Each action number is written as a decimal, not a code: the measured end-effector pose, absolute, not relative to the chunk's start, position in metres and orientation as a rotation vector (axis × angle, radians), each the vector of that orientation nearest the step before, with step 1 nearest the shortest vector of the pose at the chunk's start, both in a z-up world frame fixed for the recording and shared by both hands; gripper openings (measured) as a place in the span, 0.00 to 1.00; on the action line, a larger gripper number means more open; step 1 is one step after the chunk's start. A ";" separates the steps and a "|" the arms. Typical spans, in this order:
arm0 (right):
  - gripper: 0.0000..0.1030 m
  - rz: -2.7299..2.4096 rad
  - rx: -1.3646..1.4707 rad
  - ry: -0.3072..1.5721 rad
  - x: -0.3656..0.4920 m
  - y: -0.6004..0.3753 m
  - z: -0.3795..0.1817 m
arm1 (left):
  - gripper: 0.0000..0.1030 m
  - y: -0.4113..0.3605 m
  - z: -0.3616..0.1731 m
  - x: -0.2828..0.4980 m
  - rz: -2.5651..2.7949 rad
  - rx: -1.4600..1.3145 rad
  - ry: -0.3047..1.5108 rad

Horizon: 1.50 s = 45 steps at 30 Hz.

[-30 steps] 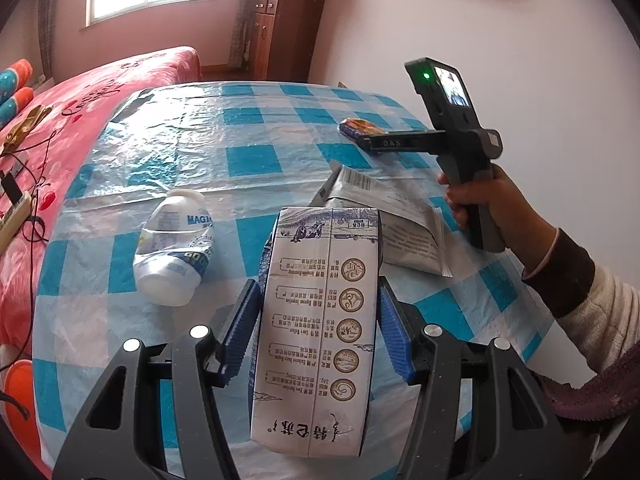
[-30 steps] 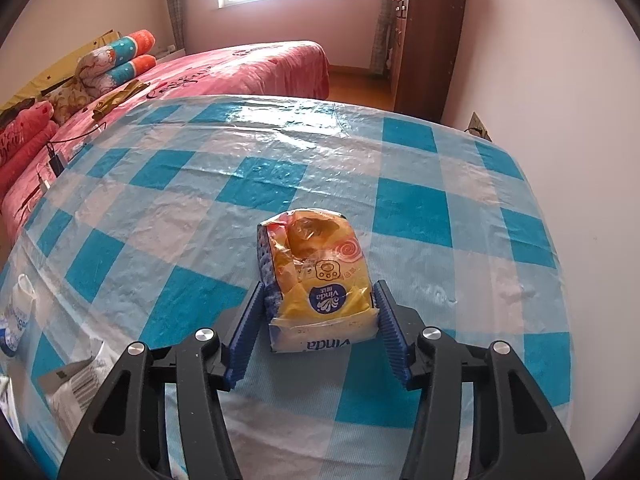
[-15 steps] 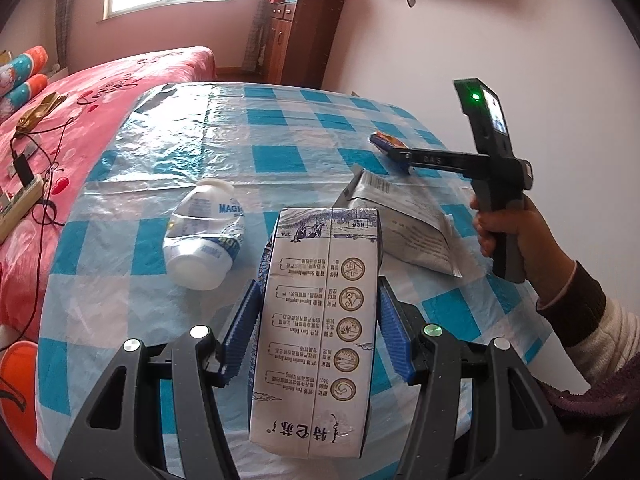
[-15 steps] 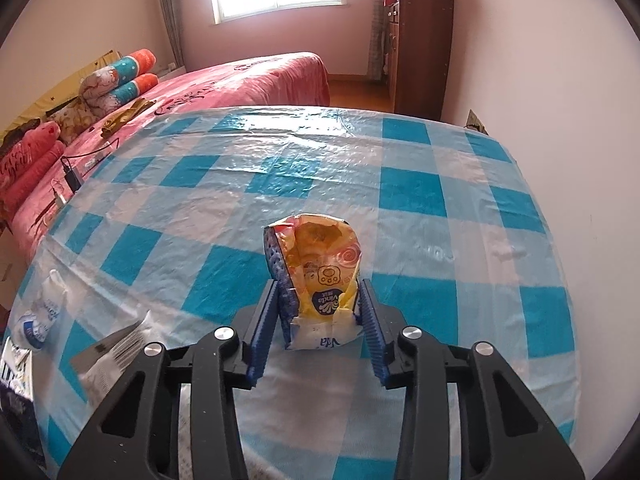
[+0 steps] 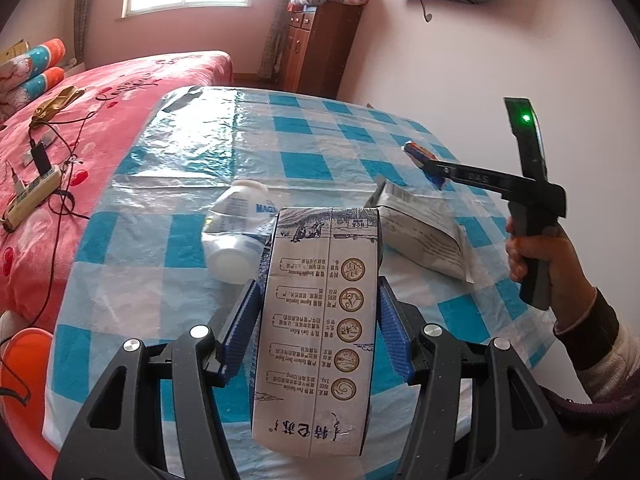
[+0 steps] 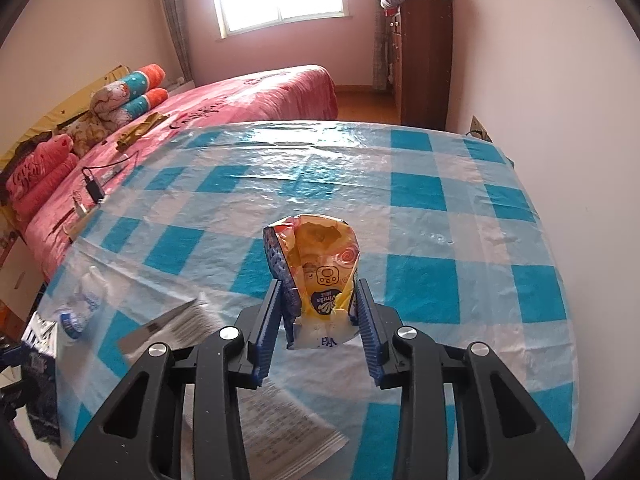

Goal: Collect trash
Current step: 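Carry the white carton with the left tool while the right tool carries the tissue pack to the bucket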

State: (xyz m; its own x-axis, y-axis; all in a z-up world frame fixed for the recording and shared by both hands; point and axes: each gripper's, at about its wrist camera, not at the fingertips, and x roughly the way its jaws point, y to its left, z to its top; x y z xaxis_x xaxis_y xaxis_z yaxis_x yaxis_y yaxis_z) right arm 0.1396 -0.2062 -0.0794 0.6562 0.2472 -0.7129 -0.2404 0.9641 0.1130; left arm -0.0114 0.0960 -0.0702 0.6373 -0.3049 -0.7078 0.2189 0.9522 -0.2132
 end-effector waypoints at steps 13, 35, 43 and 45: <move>0.37 0.372 -0.039 0.808 0.104 -0.165 -0.069 | 0.56 0.128 -0.067 -0.021 -0.218 -0.137 0.802; 0.37 0.494 -0.110 0.830 0.063 -0.111 -0.067 | 0.65 0.141 -0.104 -0.024 -0.180 -0.167 0.881; 0.37 0.553 -0.124 0.846 0.047 -0.089 -0.067 | 0.64 0.149 -0.101 -0.030 -0.134 -0.171 0.862; 0.37 0.574 -0.126 0.852 0.044 -0.082 -0.067 | 0.64 0.154 -0.097 -0.034 -0.123 -0.172 0.850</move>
